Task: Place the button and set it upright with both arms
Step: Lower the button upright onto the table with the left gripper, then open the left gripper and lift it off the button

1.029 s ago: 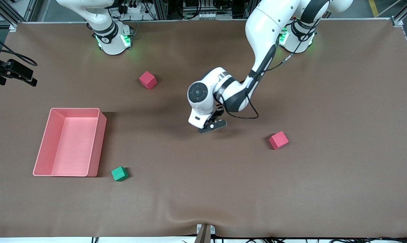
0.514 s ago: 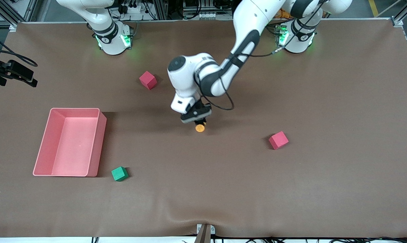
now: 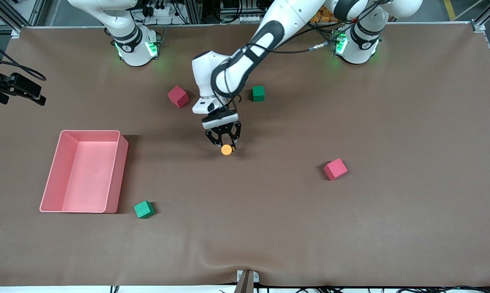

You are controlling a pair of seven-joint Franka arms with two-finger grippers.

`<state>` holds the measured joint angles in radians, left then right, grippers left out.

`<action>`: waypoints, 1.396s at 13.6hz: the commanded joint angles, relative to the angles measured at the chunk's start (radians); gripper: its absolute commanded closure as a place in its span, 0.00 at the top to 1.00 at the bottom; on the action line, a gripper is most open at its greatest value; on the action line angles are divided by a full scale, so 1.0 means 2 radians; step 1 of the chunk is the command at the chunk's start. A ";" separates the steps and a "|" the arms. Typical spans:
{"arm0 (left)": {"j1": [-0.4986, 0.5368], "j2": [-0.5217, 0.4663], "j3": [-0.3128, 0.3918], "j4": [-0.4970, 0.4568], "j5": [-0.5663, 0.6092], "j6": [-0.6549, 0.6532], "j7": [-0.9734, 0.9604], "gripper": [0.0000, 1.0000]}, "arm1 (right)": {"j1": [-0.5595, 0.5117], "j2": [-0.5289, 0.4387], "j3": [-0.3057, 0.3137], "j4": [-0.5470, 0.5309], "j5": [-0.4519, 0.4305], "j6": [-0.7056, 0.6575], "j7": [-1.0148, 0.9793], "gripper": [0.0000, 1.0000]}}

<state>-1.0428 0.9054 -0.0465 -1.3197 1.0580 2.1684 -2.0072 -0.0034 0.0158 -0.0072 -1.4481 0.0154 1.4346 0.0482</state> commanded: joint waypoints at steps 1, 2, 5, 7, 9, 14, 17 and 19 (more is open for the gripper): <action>-0.021 0.013 0.006 -0.005 0.090 0.010 -0.097 0.00 | 0.000 -0.002 0.001 -0.002 -0.003 0.001 -0.005 1.00; -0.022 0.020 0.006 -0.015 0.128 0.010 -0.119 0.00 | 0.000 -0.002 0.001 -0.002 -0.003 0.002 -0.006 1.00; -0.041 0.057 0.008 -0.018 0.222 0.003 -0.205 0.00 | 0.001 -0.002 0.001 -0.002 -0.003 0.003 -0.006 1.00; -0.045 0.066 0.008 -0.021 0.253 0.003 -0.245 0.00 | 0.000 -0.002 0.001 -0.002 -0.003 0.006 -0.006 1.00; -0.048 0.069 0.007 -0.021 0.253 0.003 -0.248 0.00 | 0.000 -0.002 0.001 -0.002 -0.003 0.007 -0.006 1.00; -0.050 0.061 0.003 -0.033 0.245 -0.020 -0.249 1.00 | -0.001 -0.002 0.001 -0.003 -0.002 0.011 -0.006 1.00; -0.056 0.037 -0.010 -0.030 0.165 -0.020 -0.244 1.00 | -0.001 -0.002 0.001 -0.004 -0.003 0.012 -0.006 1.00; -0.057 0.008 -0.023 -0.030 0.084 -0.022 -0.225 1.00 | 0.001 -0.002 0.000 -0.004 -0.002 0.011 -0.006 1.00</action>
<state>-1.1490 1.0034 -0.0758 -1.3533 1.3386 2.1337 -2.4710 -0.0034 0.0158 -0.0069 -1.4514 0.0154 1.4503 0.0477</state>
